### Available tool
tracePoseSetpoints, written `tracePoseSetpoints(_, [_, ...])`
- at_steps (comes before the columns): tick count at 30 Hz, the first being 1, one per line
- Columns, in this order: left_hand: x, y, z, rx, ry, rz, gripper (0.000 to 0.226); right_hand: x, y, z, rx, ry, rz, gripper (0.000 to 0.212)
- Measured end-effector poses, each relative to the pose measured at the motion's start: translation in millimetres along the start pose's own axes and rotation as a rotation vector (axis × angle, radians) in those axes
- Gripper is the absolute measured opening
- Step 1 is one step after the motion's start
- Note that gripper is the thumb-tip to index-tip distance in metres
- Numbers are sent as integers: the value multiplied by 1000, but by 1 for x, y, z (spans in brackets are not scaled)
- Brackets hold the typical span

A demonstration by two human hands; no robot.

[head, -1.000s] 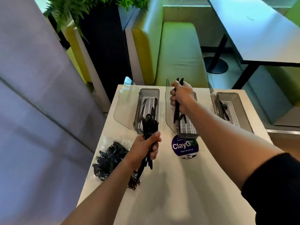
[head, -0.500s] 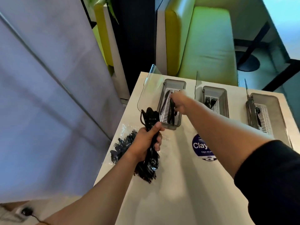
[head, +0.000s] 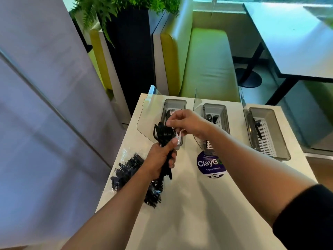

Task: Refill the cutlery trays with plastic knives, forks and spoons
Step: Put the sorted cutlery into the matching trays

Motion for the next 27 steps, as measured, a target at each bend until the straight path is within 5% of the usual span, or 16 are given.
tracePoseSetpoints(4, [9, 3, 1, -6, -10, -16, 49, -10, -2, -7, -61, 50, -32, 26])
tracePoseSetpoints(6, [-11, 18, -85, 105, 138, 25, 35, -80, -23, 61, -53, -151, -37, 27])
tracePoseSetpoints(16, [-2, 27, -108, 188, 229, -10, 27, -98, -63, 96, 82, -290, -120, 3])
tracePoseSetpoints(20, [-3, 40, -116, 191, 273, 14, 32, -118, -84, 116, 193, -388, -172, 12])
tracePoseSetpoints(24, [-5, 52, -125, 175, 303, 49, 28, -134, -98, 111, 329, -375, -204, 7])
tracePoseSetpoints(27, [-4, 56, -132, 161, 320, 46, 27, -140, -112, 91, 482, -286, -270, 25])
Point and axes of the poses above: each hand's wrist, its own x-axis towards the middle knuckle, its own z-axis out of the back of the hand, y = z × x, the point moved 9 cm from there along x, towards the middle knuckle, and after that the axes turned 13 degrees about -x, right-handed, at the moved point
